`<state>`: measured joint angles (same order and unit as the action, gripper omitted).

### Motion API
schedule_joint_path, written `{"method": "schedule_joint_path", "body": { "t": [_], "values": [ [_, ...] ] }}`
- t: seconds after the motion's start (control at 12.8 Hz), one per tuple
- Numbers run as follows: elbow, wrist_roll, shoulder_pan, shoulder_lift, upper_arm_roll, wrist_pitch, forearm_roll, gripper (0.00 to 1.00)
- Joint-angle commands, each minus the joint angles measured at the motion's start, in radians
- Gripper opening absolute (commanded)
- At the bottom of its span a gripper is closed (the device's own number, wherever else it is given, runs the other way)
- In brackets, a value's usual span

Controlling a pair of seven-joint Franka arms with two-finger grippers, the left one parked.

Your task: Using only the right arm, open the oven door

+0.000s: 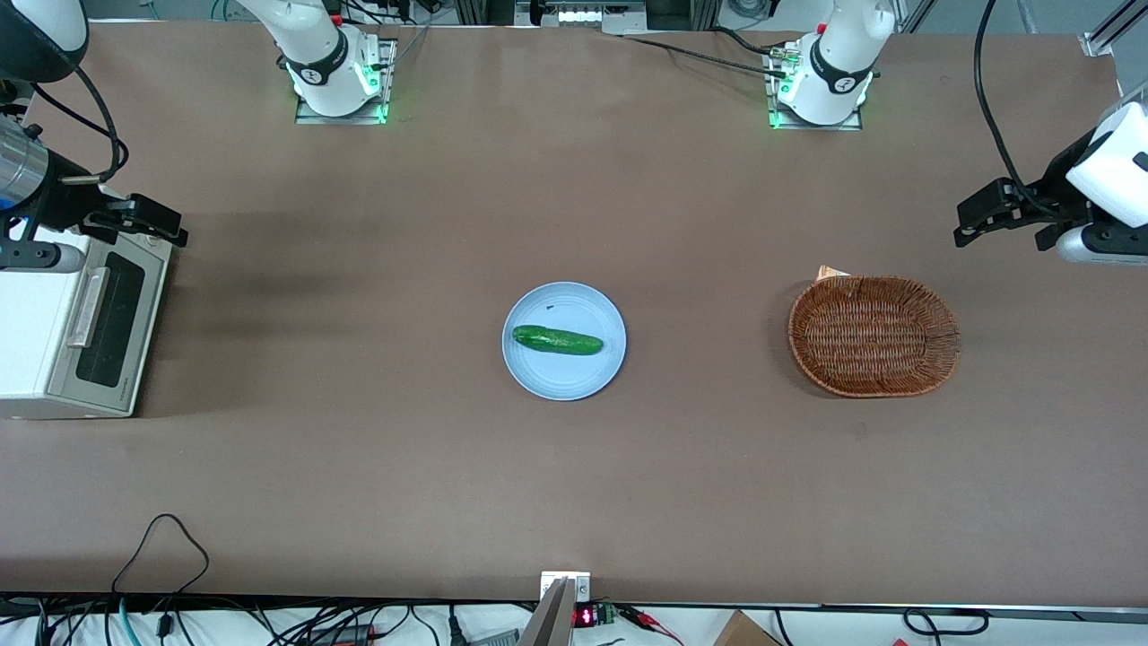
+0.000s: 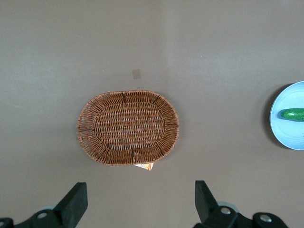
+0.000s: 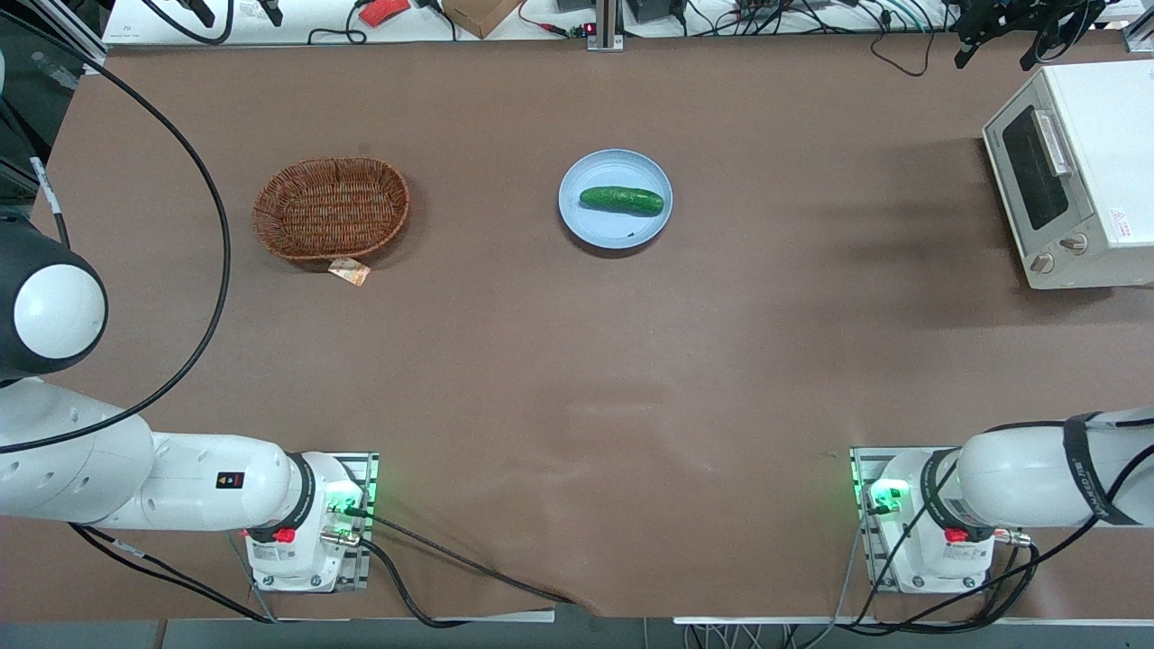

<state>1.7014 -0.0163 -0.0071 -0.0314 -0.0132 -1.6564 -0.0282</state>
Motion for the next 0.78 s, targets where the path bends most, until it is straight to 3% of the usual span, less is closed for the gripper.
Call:
{"method": "schedule_joint_path", "body": {
  "t": [0.0,0.39,0.54,0.7],
  "values": [
    [-0.028,0.004,-0.01,-0.01,0.012,0.027,0.004,0.03],
    [-0.062,-0.001,-0.005,-0.021,0.012,0.063,0.007,0.01],
    [-0.062,0.001,-0.01,-0.021,0.012,0.069,0.007,0.04],
    [-0.063,0.001,-0.011,-0.021,0.012,0.072,0.005,0.0]
  ]
}}
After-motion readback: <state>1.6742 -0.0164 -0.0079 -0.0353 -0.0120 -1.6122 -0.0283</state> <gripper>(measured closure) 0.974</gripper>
